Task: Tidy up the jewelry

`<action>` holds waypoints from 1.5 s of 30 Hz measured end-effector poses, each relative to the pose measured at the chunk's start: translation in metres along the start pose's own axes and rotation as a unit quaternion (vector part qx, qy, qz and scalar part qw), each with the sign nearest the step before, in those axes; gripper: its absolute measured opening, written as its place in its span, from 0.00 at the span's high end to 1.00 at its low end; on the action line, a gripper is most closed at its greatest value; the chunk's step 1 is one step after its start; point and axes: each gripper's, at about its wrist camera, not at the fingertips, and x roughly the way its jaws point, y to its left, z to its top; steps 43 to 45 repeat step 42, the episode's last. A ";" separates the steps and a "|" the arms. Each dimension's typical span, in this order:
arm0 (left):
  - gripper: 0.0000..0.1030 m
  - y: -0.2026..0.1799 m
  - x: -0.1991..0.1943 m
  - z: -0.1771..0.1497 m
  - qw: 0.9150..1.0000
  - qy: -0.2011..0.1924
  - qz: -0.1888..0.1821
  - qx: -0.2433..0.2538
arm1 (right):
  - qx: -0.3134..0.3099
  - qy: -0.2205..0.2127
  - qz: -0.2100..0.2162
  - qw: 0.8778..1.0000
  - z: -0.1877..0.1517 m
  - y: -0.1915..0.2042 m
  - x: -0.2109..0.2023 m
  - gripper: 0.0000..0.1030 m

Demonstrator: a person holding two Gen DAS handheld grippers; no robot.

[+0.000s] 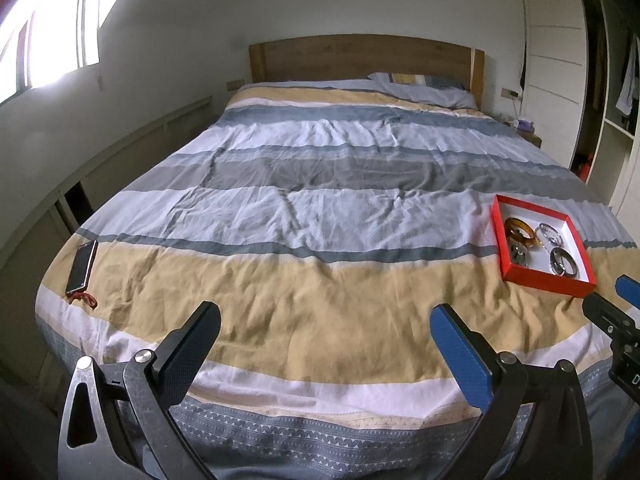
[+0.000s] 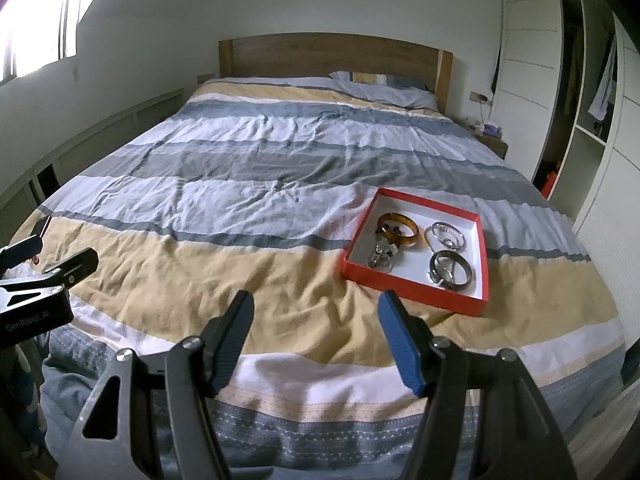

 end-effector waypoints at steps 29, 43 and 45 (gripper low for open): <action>0.01 -0.002 0.003 -0.004 1.000 0.006 -0.002 0.003 | 0.000 0.002 0.000 1.000 -0.001 0.001 0.003 0.39; 0.01 -0.003 0.004 -0.008 1.000 0.009 -0.006 0.004 | 0.000 0.003 -0.001 1.000 -0.001 0.001 0.003 0.39; 0.01 -0.003 0.004 -0.008 1.000 0.009 -0.006 0.004 | 0.000 0.003 -0.001 1.000 -0.001 0.001 0.003 0.39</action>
